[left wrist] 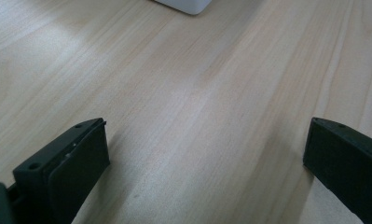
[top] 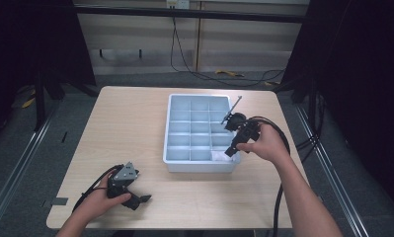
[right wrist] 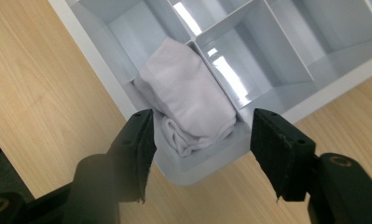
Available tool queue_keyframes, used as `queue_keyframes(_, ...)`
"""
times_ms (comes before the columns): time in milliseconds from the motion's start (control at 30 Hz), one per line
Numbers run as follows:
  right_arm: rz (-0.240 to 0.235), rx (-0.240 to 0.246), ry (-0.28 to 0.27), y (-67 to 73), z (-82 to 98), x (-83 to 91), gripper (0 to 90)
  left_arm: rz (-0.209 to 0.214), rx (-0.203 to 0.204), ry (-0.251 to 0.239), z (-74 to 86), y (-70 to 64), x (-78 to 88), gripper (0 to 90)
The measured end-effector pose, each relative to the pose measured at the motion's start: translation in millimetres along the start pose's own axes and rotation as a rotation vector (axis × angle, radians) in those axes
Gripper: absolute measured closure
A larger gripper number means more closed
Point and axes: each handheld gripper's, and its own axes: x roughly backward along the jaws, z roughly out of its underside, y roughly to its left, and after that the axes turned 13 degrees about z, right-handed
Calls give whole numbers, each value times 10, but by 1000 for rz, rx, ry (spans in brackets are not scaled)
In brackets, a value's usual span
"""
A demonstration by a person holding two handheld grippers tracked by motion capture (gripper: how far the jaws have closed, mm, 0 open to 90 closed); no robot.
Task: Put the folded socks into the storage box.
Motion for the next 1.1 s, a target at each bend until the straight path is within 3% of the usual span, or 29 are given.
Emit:
queue_keyframes(300,13,-40,-21,-39,137,54,306,0,-1,-1,0,0,-1,0)
queue_keyframes(833,27,-91,-47,-105,469,166,274,2,0,3,0,-1,2,0)
queue_keyframes(1100,30,-116,-50,-110,651,139,242,2,-1,3,0,0,2,0)
